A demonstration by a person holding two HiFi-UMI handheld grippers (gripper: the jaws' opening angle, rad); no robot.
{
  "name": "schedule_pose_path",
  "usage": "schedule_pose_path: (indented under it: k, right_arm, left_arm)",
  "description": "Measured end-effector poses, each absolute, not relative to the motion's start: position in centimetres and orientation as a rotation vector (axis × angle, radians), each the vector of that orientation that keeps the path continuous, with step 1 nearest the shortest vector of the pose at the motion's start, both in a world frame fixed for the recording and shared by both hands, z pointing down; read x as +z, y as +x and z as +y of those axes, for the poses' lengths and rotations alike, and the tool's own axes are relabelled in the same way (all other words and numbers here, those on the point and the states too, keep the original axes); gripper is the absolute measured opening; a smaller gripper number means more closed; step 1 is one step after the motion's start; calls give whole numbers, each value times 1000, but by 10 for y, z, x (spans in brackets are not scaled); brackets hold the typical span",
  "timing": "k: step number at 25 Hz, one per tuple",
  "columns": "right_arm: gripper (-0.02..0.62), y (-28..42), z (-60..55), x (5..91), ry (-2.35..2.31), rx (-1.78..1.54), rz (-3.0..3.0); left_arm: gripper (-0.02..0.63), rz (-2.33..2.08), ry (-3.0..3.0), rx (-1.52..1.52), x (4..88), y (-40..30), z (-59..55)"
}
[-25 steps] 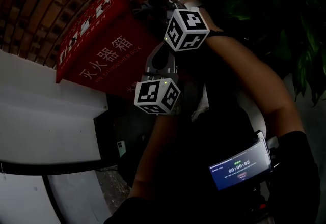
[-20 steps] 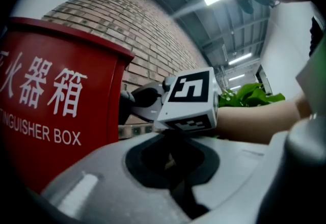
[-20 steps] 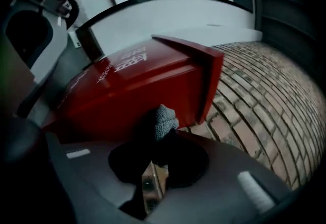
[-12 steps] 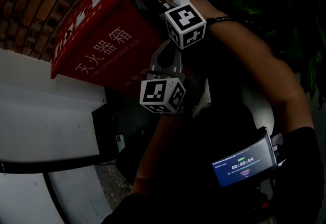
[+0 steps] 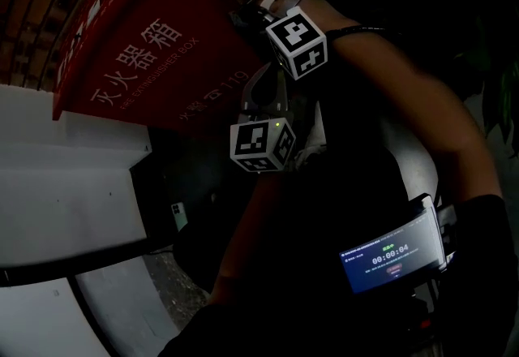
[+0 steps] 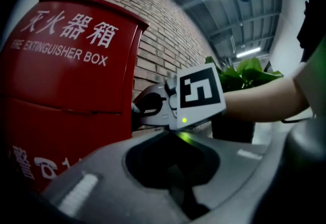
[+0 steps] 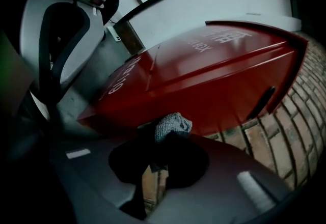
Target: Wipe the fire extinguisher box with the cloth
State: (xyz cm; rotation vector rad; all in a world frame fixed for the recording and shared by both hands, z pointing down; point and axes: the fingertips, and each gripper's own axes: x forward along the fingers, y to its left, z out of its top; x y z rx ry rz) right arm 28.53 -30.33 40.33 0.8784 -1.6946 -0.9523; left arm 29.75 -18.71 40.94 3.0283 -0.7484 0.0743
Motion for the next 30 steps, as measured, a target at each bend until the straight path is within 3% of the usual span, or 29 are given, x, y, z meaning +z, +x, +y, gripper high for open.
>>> schedule_pose_path:
  k: [30]
  right_arm:
    - [43,271,-287,665,696,-454,-1854]
  left_arm:
    - [3,-854,2880,317,588,267,-226]
